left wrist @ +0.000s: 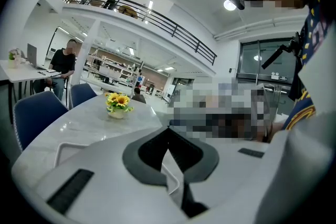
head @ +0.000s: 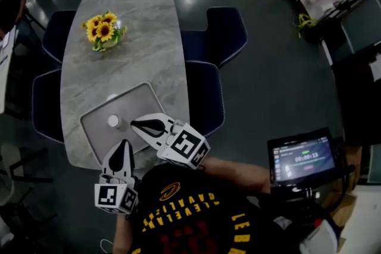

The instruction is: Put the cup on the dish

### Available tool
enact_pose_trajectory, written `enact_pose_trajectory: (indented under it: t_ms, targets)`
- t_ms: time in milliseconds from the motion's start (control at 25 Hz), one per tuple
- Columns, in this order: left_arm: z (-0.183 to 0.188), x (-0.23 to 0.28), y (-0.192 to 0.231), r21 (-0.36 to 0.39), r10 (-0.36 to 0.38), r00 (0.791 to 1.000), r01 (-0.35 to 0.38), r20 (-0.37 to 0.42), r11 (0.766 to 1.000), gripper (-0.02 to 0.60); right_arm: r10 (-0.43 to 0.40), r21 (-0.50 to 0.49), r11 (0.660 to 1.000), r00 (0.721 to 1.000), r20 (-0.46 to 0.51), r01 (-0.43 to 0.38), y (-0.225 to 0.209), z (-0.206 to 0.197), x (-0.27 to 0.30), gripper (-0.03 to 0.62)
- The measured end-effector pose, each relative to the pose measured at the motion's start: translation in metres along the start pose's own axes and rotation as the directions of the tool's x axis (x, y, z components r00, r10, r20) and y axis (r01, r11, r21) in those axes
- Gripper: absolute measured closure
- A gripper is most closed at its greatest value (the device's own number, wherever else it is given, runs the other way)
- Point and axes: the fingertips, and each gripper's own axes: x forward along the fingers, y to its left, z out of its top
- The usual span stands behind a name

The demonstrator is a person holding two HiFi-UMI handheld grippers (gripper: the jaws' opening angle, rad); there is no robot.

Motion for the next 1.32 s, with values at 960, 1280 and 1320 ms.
enact_pose_trajectory:
  t_ms: [960,1280,1320]
  targets:
    - [-0.003,0.006,0.016,-0.043,-0.011,1.0,0.011,-0.001,0.999,0.58,-0.014,-0.024,1.0,0.999,-0.034,0.013,0.001,-0.007,0.008,0.588]
    - [-0.006,0.014,0.015,-0.047,-0.02,1.0,0.019,-0.009,0.999,0.58,-0.03,-0.024,0.999,0.999,-0.042,0.029,-0.008,-0.012,0.004,0.588]
    - [-0.006,0.016,0.014,-0.048,-0.021,1.0,0.02,-0.011,0.999,0.58,-0.031,-0.024,0.999,0.999,-0.042,0.03,-0.011,-0.011,0.003,0.588]
